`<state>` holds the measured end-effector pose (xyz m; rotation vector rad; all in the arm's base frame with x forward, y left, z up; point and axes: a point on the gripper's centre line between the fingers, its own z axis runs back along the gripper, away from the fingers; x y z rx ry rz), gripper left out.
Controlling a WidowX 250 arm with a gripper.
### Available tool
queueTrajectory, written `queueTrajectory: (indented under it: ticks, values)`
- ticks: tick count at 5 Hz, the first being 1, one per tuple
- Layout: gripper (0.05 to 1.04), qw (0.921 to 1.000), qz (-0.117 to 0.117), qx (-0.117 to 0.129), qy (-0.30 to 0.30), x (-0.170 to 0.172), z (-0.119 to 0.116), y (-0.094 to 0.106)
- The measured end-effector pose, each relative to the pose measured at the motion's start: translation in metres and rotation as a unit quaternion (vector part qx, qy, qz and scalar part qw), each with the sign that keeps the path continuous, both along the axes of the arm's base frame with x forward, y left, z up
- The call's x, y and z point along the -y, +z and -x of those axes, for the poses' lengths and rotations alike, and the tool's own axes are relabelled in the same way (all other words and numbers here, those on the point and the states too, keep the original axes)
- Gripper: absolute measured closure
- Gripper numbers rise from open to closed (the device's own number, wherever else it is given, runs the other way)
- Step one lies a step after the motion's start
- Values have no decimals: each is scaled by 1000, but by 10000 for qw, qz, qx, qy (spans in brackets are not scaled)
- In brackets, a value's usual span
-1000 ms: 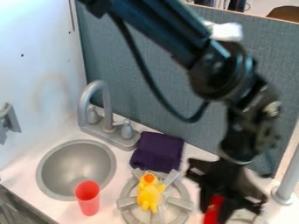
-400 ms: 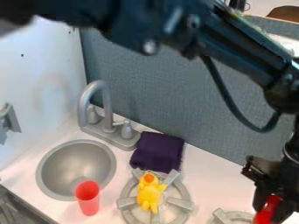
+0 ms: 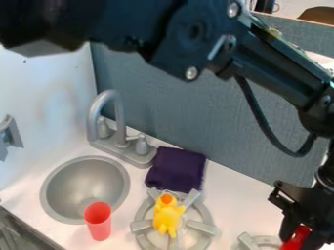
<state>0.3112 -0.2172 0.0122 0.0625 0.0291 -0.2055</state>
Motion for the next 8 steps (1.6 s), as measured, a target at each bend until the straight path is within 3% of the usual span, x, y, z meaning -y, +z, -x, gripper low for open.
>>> queueTrajectory:
  ticks: [3,5,6,7,8]
  values:
    - [741,10000,-38,-65,-55,-2,-12,-25]
    - [741,9999,70,-105,-11,-4,-19,-26]
    - [673,9996,173,-179,120,-7,-21,-27]
    - [357,9989,224,-297,282,-16,-11,-36]
    - [99,9979,545,-12,362,-23,-6,-12]
